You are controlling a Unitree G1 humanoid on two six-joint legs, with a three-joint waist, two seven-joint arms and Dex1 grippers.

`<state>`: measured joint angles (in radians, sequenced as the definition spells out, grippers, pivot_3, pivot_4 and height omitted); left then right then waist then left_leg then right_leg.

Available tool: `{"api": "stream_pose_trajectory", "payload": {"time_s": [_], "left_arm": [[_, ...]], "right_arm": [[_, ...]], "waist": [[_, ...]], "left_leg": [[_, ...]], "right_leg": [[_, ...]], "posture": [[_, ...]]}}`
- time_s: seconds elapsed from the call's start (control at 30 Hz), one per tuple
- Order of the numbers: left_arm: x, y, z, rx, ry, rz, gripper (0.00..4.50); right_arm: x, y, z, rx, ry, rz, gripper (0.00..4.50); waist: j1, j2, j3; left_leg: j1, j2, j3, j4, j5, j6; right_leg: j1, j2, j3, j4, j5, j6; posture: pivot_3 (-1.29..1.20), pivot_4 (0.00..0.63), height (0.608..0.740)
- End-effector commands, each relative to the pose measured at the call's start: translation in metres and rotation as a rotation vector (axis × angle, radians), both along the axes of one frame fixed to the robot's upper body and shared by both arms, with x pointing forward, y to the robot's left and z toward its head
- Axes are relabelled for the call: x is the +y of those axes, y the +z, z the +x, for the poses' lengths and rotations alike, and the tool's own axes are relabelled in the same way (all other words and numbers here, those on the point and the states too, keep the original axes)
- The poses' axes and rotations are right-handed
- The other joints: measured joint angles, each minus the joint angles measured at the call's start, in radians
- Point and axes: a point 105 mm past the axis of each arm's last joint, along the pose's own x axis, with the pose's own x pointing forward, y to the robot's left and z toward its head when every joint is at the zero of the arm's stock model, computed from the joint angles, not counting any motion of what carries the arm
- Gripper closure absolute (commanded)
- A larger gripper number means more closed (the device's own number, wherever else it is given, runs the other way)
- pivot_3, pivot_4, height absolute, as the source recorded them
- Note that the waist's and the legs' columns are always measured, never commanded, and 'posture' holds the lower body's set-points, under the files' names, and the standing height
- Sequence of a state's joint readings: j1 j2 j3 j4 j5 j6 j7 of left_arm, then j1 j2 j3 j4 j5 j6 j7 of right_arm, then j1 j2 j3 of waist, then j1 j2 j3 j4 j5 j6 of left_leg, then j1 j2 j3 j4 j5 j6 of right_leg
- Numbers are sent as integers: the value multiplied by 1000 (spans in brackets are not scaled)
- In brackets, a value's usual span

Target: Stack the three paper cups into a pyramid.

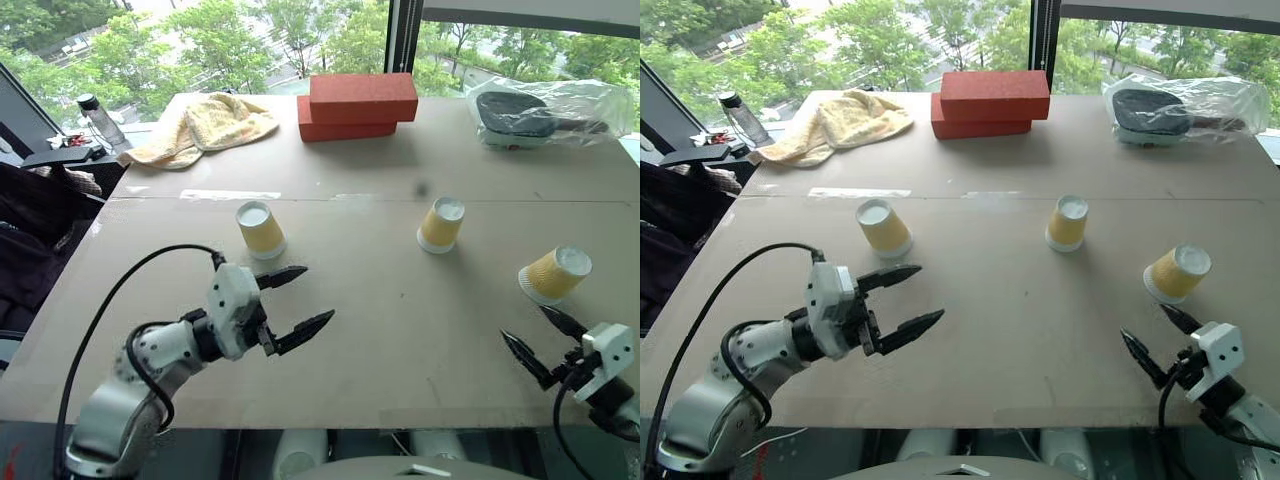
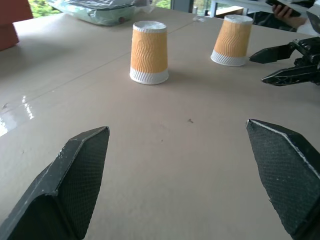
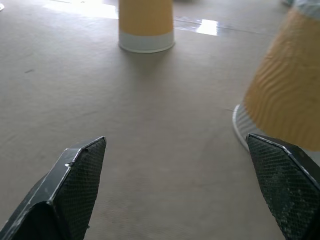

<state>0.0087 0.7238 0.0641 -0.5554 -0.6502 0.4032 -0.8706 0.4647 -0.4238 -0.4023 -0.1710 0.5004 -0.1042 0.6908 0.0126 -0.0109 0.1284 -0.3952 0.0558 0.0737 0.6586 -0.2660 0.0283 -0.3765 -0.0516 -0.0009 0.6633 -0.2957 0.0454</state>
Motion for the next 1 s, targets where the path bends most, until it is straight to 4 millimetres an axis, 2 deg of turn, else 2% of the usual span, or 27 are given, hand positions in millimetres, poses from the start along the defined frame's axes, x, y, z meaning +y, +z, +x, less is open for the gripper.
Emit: {"api": "stream_pose_trajectory", "payload": {"time_s": [0.03,0.27,0.4,0.63,1.0], "left_arm": [[-8,11,0,9,-82,0,0],[-18,33,7,-34,-177,42,0],[-20,34,6,-37,-188,44,0],[-23,36,0,-16,-210,40,0],[-22,36,-6,17,-203,8,0]], "right_arm": [[-16,20,2,-71,-86,0,71],[-39,36,27,-143,-151,12,71],[-47,40,42,-153,-135,23,71],[-40,48,64,-150,-26,58,71],[-29,52,81,-136,67,56,71]], "waist": [[-4,0,0],[-11,0,1],[-10,0,1],[-11,1,1],[-11,1,1]], "left_leg": [[0,0,1,0,0,0],[1,-1,1,0,0,0],[0,-1,1,0,1,-1],[0,-1,1,0,1,-1],[0,0,1,0,1,-2]], "right_leg": [[0,1,1,0,0,0],[0,2,2,0,0,0],[0,2,2,-1,0,0],[0,3,6,-1,0,0],[0,3,7,-1,0,1]], "posture": [[0,150,730],[0,150,730],[0,150,730],[0,150,730],[0,150,730]]}}
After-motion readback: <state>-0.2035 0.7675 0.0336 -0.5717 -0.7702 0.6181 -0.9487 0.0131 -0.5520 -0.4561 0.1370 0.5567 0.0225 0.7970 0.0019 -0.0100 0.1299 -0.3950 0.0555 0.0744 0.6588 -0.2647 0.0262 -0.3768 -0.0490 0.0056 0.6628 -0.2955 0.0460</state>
